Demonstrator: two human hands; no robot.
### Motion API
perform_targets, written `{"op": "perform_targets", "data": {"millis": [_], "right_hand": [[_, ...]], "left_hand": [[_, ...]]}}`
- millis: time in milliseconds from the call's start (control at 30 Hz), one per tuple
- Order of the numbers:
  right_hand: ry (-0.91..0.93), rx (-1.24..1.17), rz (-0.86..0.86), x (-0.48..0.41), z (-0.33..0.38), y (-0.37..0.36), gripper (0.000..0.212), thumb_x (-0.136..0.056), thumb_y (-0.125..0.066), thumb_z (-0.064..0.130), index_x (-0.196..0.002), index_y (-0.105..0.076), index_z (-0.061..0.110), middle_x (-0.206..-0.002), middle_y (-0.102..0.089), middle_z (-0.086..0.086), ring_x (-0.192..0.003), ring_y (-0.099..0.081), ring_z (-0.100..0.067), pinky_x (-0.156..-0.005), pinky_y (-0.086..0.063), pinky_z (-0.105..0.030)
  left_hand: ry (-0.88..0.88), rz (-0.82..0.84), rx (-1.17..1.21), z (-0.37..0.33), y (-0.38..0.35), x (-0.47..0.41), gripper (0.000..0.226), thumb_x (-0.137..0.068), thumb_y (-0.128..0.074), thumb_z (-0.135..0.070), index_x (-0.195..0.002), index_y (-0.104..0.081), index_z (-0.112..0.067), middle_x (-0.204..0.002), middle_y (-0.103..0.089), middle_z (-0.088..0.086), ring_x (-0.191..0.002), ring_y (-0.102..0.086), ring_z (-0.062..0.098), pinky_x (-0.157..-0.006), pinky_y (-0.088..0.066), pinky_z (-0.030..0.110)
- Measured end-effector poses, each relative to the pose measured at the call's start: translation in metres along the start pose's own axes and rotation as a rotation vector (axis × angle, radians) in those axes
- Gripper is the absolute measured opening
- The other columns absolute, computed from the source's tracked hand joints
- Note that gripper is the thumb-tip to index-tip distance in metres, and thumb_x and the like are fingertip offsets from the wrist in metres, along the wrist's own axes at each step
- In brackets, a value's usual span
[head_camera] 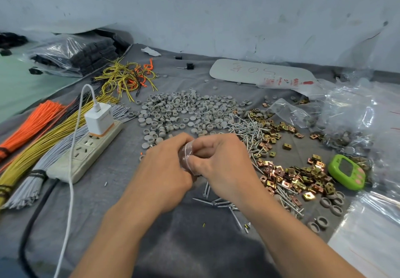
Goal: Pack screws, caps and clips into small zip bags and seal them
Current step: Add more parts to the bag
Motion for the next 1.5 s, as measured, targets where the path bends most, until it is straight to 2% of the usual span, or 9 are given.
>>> {"op": "perform_targets", "data": {"millis": [233,400,500,600,867,1067,1267,1400,1500], "right_hand": [[0.122,0.189,0.095,-0.001,0.012,-0.012,0.04,-0.092,-0.065,0.012,-0.063,-0.072,0.04,-0.062,-0.067,0.02,-0.06,-0.061,-0.002,-0.063,-0.046,-0.024],[0.032,-0.002,-0.309,-0.004,0.002,0.045,0.027,-0.09,-0.071,0.005,-0.087,-0.081,0.029,-0.081,-0.077,0.016,-0.07,-0.073,-0.008,-0.068,-0.064,-0.031],[-0.065,0.425,-0.067,-0.005,-0.012,0.029,0.038,-0.093,-0.067,0.006,-0.114,-0.076,0.037,-0.108,-0.071,0.022,-0.088,-0.066,0.002,-0.081,-0.053,-0.012],[0.014,0.793,0.158,0.0,-0.014,0.003,0.054,-0.09,-0.056,0.0,-0.128,-0.069,0.036,-0.121,-0.069,-0.002,-0.112,-0.06,-0.025,-0.1,-0.046,-0.032],[0.009,0.887,0.191,0.0,-0.018,0.0,0.03,-0.084,-0.059,0.004,-0.094,-0.072,0.029,-0.086,-0.071,0.0,-0.083,-0.068,-0.026,-0.069,-0.049,-0.03],[0.135,0.243,-0.241,0.001,0.008,0.038,0.017,-0.084,-0.082,0.014,-0.085,-0.079,0.031,-0.075,-0.072,0.021,-0.063,-0.063,0.006,-0.059,-0.045,-0.008],[0.03,-0.037,0.019,0.004,0.006,0.009,0.022,-0.084,-0.075,-0.002,-0.082,-0.082,0.018,-0.077,-0.079,0.004,-0.075,-0.077,-0.014,-0.076,-0.064,-0.037],[0.113,0.181,0.219,0.001,0.008,-0.005,0.038,-0.094,-0.066,0.015,-0.06,-0.068,0.032,-0.063,-0.059,0.011,-0.061,-0.052,-0.007,-0.066,-0.044,-0.031],[0.081,0.067,0.08,-0.002,0.006,0.015,0.038,-0.09,-0.066,0.006,-0.065,-0.075,0.033,-0.07,-0.073,0.015,-0.057,-0.06,0.0,-0.06,-0.052,-0.026]], "left_hand": [[0.011,-0.014,0.063,0.001,0.004,0.001,0.033,-0.07,-0.077,-0.009,-0.088,-0.066,-0.034,-0.079,-0.067,-0.02,-0.081,-0.058,-0.005,-0.062,-0.041,0.012],[0.091,-0.205,0.076,0.013,0.027,0.001,0.023,-0.079,-0.081,-0.023,-0.089,-0.066,-0.038,-0.074,-0.064,-0.022,-0.08,-0.051,-0.023,-0.063,-0.037,0.002],[0.12,-0.28,0.091,0.016,0.035,0.002,0.024,-0.08,-0.08,-0.022,-0.092,-0.065,-0.036,-0.078,-0.062,-0.026,-0.079,-0.047,-0.03,-0.066,-0.033,-0.003],[0.138,-0.302,0.105,0.018,0.037,0.002,0.024,-0.08,-0.081,-0.022,-0.094,-0.066,-0.034,-0.08,-0.063,-0.027,-0.079,-0.046,-0.031,-0.067,-0.032,-0.004],[0.157,-0.298,0.105,0.021,0.035,0.003,0.034,-0.077,-0.078,-0.02,-0.103,-0.062,-0.036,-0.079,-0.063,-0.024,-0.079,-0.05,-0.026,-0.065,-0.035,-0.001],[0.135,-0.161,0.081,0.015,0.017,0.003,0.052,-0.075,-0.085,-0.028,-0.111,-0.051,-0.046,-0.082,-0.058,-0.027,-0.076,-0.049,-0.026,-0.065,-0.036,-0.002],[0.019,0.024,-0.002,-0.004,-0.008,0.0,0.058,-0.07,-0.085,-0.024,-0.115,-0.054,-0.045,-0.092,-0.068,-0.02,-0.08,-0.058,-0.003,-0.063,-0.038,0.011],[-0.013,0.027,0.023,-0.008,-0.009,-0.001,0.036,-0.071,-0.081,-0.019,-0.098,-0.063,-0.034,-0.082,-0.068,-0.017,-0.079,-0.057,0.005,-0.063,-0.038,0.009],[-0.025,-0.018,0.037,-0.007,-0.003,-0.001,0.027,-0.075,-0.078,-0.018,-0.093,-0.064,-0.033,-0.078,-0.066,-0.018,-0.086,-0.055,-0.005,-0.064,-0.038,0.007]]}}
Point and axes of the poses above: each hand's wrist, its own x-axis away from the middle knuckle, its own y-axis out of the back of the hand, z = x × y, the point moved 9 cm from there along -x, towards the middle knuckle
